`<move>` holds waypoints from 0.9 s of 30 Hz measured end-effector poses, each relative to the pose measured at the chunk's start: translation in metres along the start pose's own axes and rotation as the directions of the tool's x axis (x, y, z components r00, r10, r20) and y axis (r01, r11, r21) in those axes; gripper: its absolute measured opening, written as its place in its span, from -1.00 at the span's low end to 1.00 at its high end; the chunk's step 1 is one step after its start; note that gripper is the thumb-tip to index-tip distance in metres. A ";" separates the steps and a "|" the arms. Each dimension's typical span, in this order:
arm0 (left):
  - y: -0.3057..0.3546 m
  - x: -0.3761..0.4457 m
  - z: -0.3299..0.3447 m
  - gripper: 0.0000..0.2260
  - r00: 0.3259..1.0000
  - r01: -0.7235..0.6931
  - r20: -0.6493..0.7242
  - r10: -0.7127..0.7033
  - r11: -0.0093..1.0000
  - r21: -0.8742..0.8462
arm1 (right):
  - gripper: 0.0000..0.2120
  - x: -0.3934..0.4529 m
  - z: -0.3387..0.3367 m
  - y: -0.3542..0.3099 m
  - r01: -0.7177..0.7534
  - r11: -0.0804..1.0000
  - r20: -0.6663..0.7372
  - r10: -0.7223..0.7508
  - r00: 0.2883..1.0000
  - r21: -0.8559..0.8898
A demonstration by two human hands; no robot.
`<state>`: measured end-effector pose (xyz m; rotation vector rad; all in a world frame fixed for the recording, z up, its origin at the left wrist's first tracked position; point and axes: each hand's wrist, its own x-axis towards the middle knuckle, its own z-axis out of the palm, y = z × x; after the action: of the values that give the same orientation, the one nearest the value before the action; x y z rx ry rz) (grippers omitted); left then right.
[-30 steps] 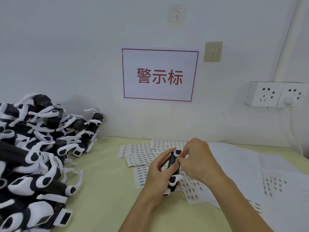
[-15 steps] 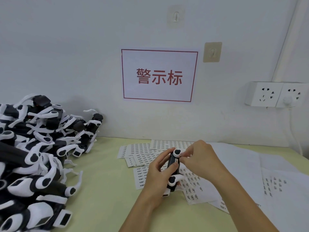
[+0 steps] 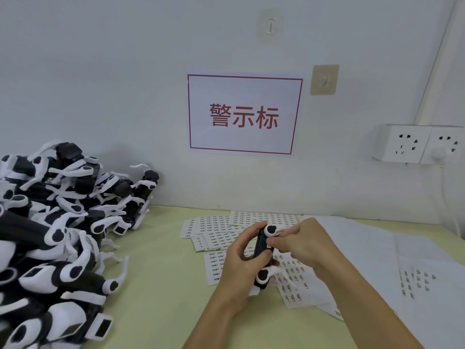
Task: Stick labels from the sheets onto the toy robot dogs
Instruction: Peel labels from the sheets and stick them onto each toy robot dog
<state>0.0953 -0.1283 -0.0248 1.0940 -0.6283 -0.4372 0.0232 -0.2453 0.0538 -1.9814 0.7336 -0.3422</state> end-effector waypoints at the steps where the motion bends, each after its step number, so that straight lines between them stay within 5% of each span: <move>1: 0.000 0.000 0.000 -0.53 1.000 0.002 0.001 -0.002 1.000 -0.002 | -0.92 0.000 -0.001 0.001 -0.007 1.000 0.006 0.007 1.000 0.007; 20: -0.005 0.004 -0.005 -0.55 1.000 0.023 -0.002 -0.023 0.999 -0.024 | -0.90 0.005 0.000 0.008 0.074 0.997 0.041 -0.073 0.996 0.000; 22: -0.005 0.005 -0.004 -0.57 1.000 0.023 -0.018 -0.024 1.000 -0.010 | -0.97 0.004 -0.002 0.008 0.118 0.992 0.042 -0.116 0.992 -0.053; 27: -0.005 0.007 -0.004 -0.66 0.993 0.049 -0.099 -0.058 0.995 -0.092 | -0.76 0.004 -0.002 0.007 0.370 0.871 0.080 -0.364 0.928 -0.323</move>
<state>0.1027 -0.1321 -0.0287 1.0431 -0.4864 -0.4484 0.0224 -0.2519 0.0487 -2.4508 0.4147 -0.4489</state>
